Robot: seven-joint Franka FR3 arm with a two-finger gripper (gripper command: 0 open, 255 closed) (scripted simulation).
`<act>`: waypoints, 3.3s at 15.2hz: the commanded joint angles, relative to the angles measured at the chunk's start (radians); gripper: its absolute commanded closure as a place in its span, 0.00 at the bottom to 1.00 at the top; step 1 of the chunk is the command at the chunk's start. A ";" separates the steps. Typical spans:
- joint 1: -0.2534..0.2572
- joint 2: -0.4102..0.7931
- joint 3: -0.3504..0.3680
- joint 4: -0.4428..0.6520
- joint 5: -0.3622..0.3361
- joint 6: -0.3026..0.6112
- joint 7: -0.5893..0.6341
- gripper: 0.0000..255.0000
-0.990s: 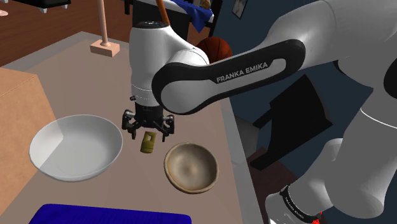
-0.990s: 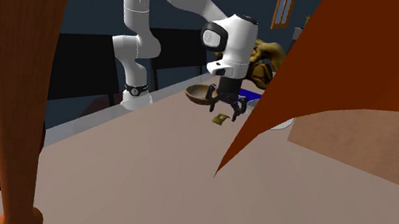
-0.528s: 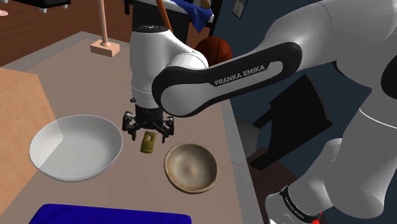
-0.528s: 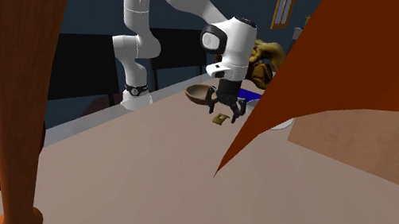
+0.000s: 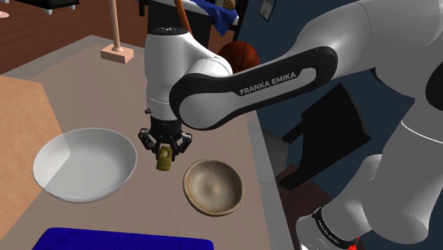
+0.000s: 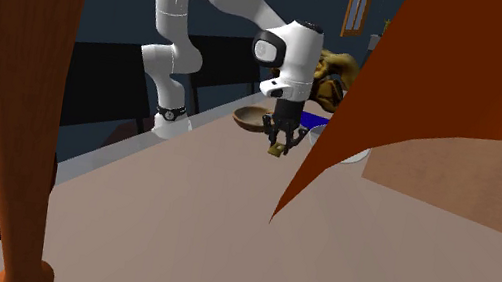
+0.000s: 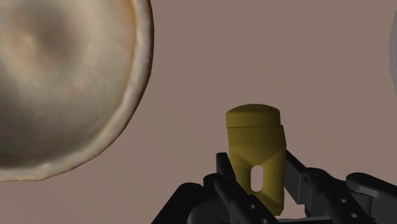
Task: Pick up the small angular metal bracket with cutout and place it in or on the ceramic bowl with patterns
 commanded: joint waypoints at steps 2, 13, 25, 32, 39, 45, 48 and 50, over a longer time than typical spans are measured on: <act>0.000 0.002 0.000 -0.004 0.000 0.001 0.000 1.00; -0.008 -0.054 0.008 0.066 0.029 -0.120 -0.019 1.00; -0.010 -0.094 0.013 0.180 0.050 -0.270 -0.031 1.00; -0.017 -0.346 0.026 -0.083 0.159 -0.236 -0.056 1.00; 0.030 -0.626 0.020 -0.330 0.279 -0.249 -0.079 1.00; 0.032 -0.606 0.031 -0.395 0.280 -0.166 -0.077 1.00; 0.032 -0.593 0.037 -0.425 0.280 -0.123 -0.076 1.00; 0.032 -0.583 0.041 -0.444 0.279 -0.095 -0.074 1.00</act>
